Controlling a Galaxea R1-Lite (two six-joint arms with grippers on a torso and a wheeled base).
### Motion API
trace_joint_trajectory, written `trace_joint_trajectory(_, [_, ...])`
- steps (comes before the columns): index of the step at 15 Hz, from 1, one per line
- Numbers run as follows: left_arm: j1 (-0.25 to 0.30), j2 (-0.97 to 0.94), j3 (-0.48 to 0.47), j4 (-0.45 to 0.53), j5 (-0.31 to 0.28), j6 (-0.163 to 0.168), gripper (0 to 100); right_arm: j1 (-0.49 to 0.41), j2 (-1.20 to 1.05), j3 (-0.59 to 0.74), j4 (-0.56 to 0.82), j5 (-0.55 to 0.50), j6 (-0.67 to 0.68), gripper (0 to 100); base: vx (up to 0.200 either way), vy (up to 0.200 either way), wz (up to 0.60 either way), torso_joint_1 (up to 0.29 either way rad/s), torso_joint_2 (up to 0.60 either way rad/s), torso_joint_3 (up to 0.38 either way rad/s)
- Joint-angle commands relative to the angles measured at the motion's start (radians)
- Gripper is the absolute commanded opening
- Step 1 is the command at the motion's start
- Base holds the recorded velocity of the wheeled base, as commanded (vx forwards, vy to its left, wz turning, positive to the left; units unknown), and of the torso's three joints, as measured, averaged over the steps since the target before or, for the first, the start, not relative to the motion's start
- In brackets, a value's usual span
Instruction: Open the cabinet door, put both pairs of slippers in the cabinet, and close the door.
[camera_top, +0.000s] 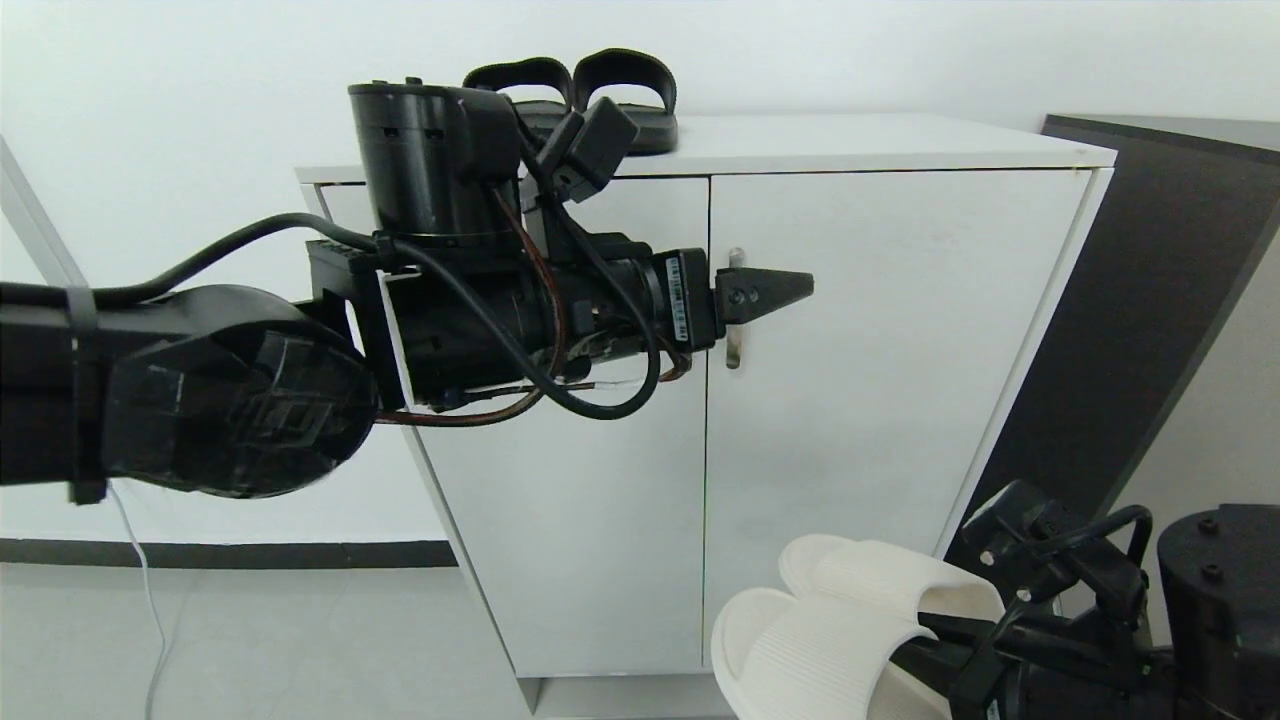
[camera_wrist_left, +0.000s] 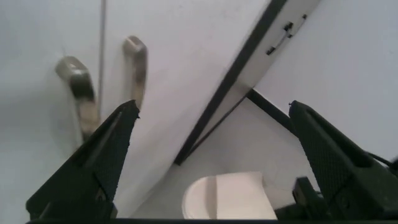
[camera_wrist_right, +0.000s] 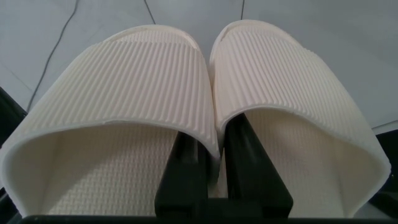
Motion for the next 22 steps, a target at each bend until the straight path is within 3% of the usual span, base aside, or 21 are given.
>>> trace_joint_trajectory(1, [0.0, 0.031, -0.027, 0.002, 0.014, 0.002, 100, 0.0, -0.001, -0.001, 0.0, 0.0, 0.0, 0, 0.0, 0.0, 0.0, 0.0, 0.0, 0.0])
trace_joint_trajectory(6, [-0.002, 0.049, -0.037, 0.002, 0.056, 0.008, 100, 0.0, 0.001, 0.0, 0.0, 0.0, 0.0, 0, 0.0, 0.0, 0.0, 0.0, 0.0, 0.0])
trace_joint_trajectory(12, [-0.009, 0.101, -0.091, 0.003, 0.057, 0.011, 100, 0.0, 0.009, -0.001, 0.0, -0.003, -0.002, 0, 0.0, 0.0, 0.0, 0.0, 0.0, 0.0])
trace_joint_trajectory(22, [-0.032, 0.123, -0.102, 0.003, 0.057, 0.014, 100, 0.01, 0.013, 0.0, 0.002, -0.001, -0.002, 0, 0.0, 0.0, 0.0, 0.0, 0.0, 0.0])
